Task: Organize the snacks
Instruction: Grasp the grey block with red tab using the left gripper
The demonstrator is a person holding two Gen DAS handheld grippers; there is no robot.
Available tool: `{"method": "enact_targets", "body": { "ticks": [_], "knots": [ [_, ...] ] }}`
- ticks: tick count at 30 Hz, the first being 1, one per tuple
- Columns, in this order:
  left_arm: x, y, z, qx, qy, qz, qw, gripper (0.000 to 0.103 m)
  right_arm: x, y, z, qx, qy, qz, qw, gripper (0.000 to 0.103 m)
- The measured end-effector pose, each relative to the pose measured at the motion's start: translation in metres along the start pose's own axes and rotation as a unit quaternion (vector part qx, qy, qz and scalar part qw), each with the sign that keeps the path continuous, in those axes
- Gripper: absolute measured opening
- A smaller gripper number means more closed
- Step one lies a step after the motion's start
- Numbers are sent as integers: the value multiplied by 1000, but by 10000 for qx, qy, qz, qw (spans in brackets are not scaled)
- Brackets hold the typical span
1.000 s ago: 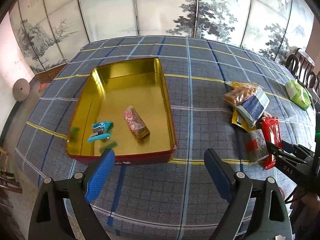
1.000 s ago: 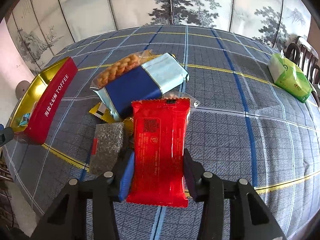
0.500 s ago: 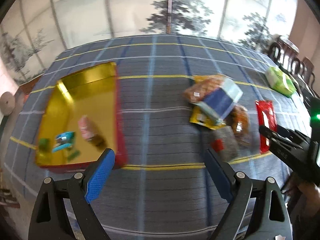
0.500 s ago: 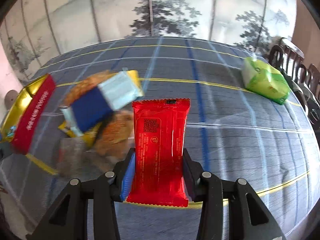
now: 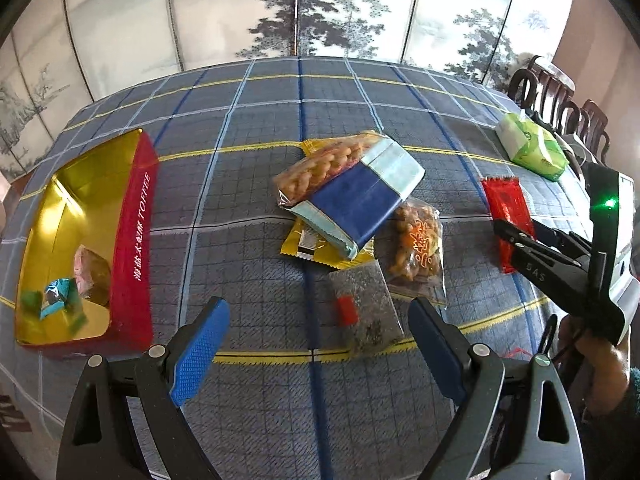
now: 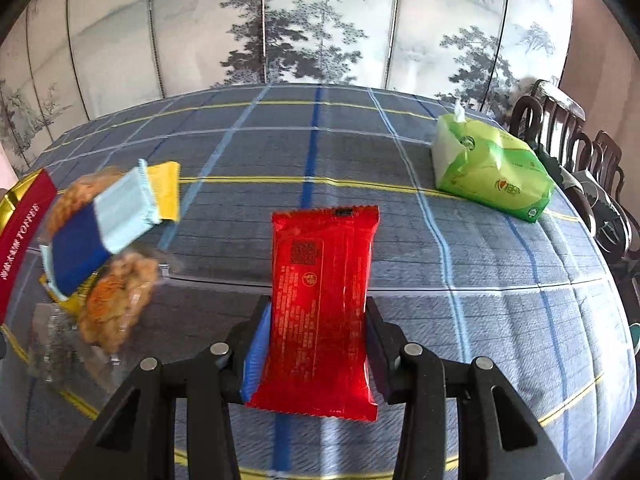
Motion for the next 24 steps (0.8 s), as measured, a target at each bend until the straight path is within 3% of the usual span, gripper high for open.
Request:
{"method": "enact_targets", "body": {
  "ticks": [13,24],
  "knots": [
    [17,-1,25,-275,-71,48,9996,88,17,0,6,-64,-203,274,9994,44],
    [19,1,44,-534,-149,21,9985,76,16,0,7,-68,-215,283,9993,45]
  ]
}}
Point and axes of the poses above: each gripper's, at about its wrist camera, not at the fingertips, and z roughly the way its jaws point, x to its right, y to its underside, the point moved 1 cm from there along z, roughly the way its jaws point, and after that the axes turned 12 degrees about z, right-handed, at the moved point
